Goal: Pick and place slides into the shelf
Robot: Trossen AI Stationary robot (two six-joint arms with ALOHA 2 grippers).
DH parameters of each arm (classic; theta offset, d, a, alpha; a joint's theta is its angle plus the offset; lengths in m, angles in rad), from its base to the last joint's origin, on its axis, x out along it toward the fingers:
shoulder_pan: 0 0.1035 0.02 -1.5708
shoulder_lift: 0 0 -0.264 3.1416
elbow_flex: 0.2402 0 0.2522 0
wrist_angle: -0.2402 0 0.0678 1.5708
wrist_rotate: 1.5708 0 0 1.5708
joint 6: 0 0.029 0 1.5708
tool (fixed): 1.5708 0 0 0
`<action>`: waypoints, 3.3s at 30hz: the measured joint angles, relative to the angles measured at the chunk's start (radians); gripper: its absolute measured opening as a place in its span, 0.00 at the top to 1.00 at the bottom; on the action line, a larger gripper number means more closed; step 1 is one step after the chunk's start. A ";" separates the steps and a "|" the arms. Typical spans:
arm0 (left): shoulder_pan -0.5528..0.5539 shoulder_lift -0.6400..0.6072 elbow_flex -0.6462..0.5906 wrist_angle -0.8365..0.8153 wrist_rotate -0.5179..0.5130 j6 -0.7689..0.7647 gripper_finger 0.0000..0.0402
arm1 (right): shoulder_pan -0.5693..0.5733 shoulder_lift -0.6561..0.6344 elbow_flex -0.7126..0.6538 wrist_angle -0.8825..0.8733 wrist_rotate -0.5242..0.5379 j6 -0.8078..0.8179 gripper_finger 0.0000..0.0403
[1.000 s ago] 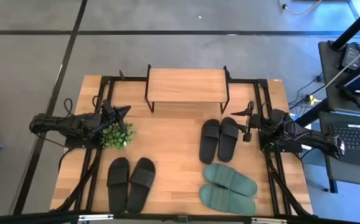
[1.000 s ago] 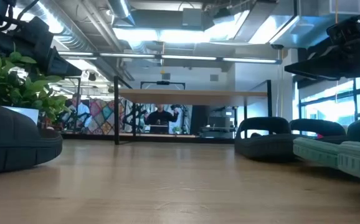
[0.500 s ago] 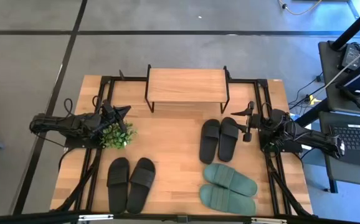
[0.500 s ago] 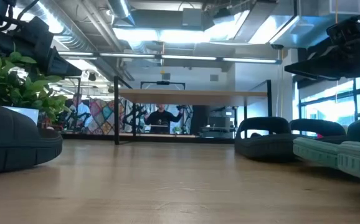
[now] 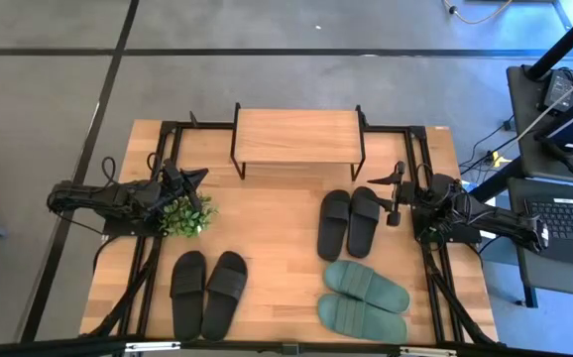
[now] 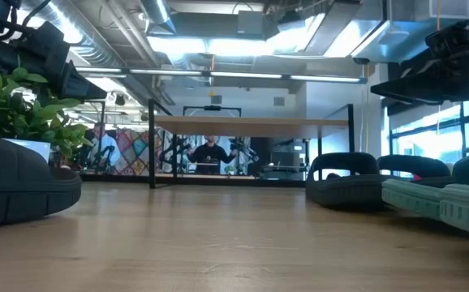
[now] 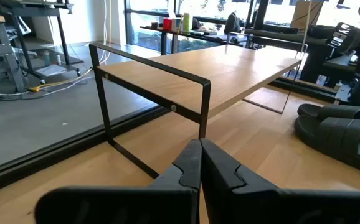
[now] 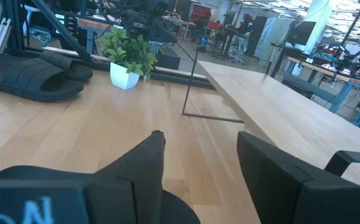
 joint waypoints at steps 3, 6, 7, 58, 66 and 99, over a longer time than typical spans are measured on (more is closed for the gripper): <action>0.000 0.000 0.000 0.000 0.000 0.000 1.00 | 0.000 0.000 0.000 0.000 0.000 0.000 0.50; 0.000 0.000 0.000 0.000 0.000 0.000 1.00 | 0.000 0.000 0.000 0.000 0.000 0.000 0.50; 0.000 0.000 0.000 0.000 0.000 0.000 1.00 | 0.000 0.000 0.000 0.000 0.000 0.000 0.50; 0.001 0.000 0.000 0.001 0.000 0.042 1.00 | 0.000 0.000 0.000 0.049 -0.002 0.156 0.50; 0.001 0.000 0.000 0.001 0.026 0.063 1.00 | 0.000 0.000 0.000 0.142 -0.001 0.153 0.50; 0.001 0.000 -0.002 0.056 0.023 0.266 1.00 | 0.000 0.000 0.000 0.172 0.000 0.184 0.50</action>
